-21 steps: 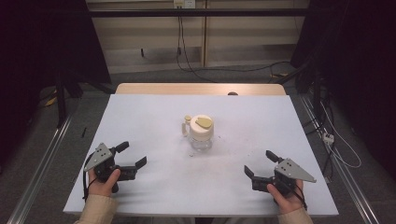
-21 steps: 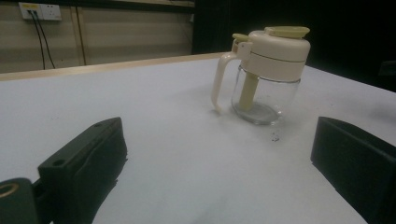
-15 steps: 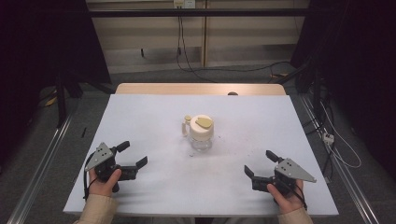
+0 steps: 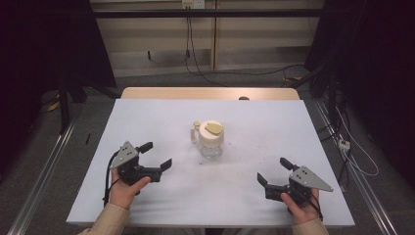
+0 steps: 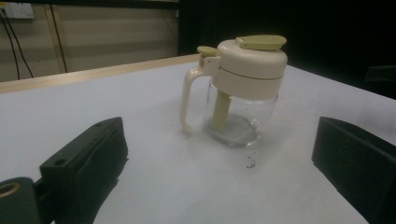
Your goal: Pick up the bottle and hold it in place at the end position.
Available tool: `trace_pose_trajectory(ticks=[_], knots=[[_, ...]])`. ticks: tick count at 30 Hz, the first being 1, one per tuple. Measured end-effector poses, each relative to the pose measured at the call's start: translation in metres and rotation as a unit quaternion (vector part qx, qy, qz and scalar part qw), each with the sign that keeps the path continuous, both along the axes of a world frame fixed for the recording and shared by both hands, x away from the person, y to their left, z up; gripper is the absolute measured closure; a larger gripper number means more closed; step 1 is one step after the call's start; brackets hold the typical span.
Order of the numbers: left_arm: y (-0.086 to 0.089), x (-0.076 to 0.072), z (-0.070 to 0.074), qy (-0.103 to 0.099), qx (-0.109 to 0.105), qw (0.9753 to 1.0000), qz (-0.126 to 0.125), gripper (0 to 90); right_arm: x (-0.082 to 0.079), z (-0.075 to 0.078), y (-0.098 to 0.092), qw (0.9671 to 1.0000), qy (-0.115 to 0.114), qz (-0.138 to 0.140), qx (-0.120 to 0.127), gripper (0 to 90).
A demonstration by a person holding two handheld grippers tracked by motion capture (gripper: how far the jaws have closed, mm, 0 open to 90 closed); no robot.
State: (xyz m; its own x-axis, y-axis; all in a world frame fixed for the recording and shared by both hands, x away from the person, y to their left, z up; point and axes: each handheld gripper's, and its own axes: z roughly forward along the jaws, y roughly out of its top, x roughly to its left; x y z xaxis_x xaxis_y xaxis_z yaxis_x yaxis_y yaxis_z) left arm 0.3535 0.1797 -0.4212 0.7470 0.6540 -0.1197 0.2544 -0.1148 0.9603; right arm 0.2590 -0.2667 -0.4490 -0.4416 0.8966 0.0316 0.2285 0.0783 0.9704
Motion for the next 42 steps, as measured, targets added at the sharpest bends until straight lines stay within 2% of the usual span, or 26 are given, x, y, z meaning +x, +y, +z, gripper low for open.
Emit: trace_pose_trajectory(ticks=[4,9,28,32,35,42], knots=[[-0.018,0.004,-0.001,0.008,0.013,0.9998,-0.012,3.1,0.0,0.0,0.0,1.0,0.0,0.002,-0.001,3.4],[-0.036,0.01,-0.002,0.009,0.031,0.9993,-0.018,3.3,0.0,0.0,0.001,1.0,-0.001,0.002,-0.003,3.5],[-0.086,0.033,-0.01,0.017,0.06,0.9971,-0.043,4.0,0.001,0.0,0.0,1.0,-0.001,0.001,-0.003,3.5],[-0.096,0.037,-0.013,0.019,0.068,0.9968,-0.037,4.2,0.001,0.0,-0.001,1.0,0.0,0.0,-0.001,3.5],[-0.103,0.04,-0.015,0.019,0.065,0.9972,-0.029,4.1,0.0,0.0,-0.001,1.0,0.0,0.0,-0.001,3.5],[-0.118,0.049,-0.019,0.028,0.069,0.9968,-0.029,4.1,0.001,-0.001,-0.001,1.0,0.001,-0.001,-0.001,3.5]])
